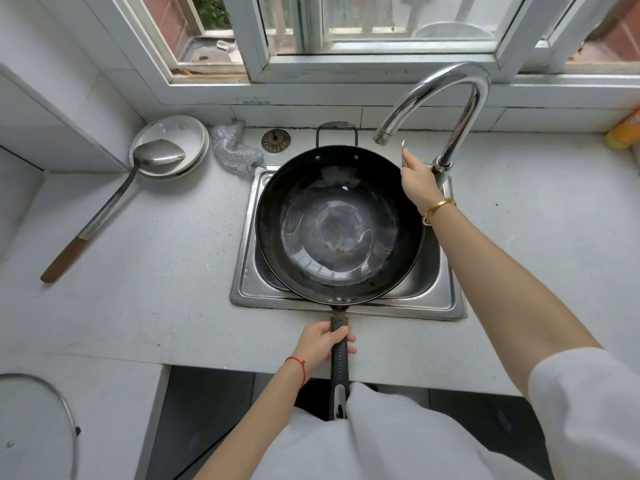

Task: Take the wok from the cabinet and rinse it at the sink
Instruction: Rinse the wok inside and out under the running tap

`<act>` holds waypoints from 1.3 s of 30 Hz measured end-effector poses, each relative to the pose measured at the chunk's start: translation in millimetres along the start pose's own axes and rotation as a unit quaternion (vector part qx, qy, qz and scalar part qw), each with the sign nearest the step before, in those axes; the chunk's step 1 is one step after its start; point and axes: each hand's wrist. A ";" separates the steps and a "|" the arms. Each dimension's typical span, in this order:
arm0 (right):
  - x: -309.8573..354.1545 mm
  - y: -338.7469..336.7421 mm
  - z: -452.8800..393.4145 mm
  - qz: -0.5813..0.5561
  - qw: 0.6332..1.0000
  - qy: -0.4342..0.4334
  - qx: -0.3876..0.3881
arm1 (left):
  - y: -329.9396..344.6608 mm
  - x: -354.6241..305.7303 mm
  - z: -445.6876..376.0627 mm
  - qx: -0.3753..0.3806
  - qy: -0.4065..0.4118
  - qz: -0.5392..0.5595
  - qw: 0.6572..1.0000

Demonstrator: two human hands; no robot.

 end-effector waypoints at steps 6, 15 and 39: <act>4.4 3.3 1.9 0.033 0.999 -0.013 0.015 | 1.1 -0.9 1.4 -0.003 0.001 0.008 1.000; 5.9 1.5 -1.2 0.076 0.996 -0.016 0.038 | 2.4 -0.5 3.0 -0.008 0.002 0.012 1.000; 8.1 -1.9 -5.1 0.122 0.991 -0.019 0.049 | 3.6 2.3 0.6 -0.018 0.004 0.015 1.000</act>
Point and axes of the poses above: each hand's wrist, its own z-axis away from the middle knuckle, its own y-axis out of the palm, x = y × z, and after that the axes turned 7 degrees about -z, right-handed
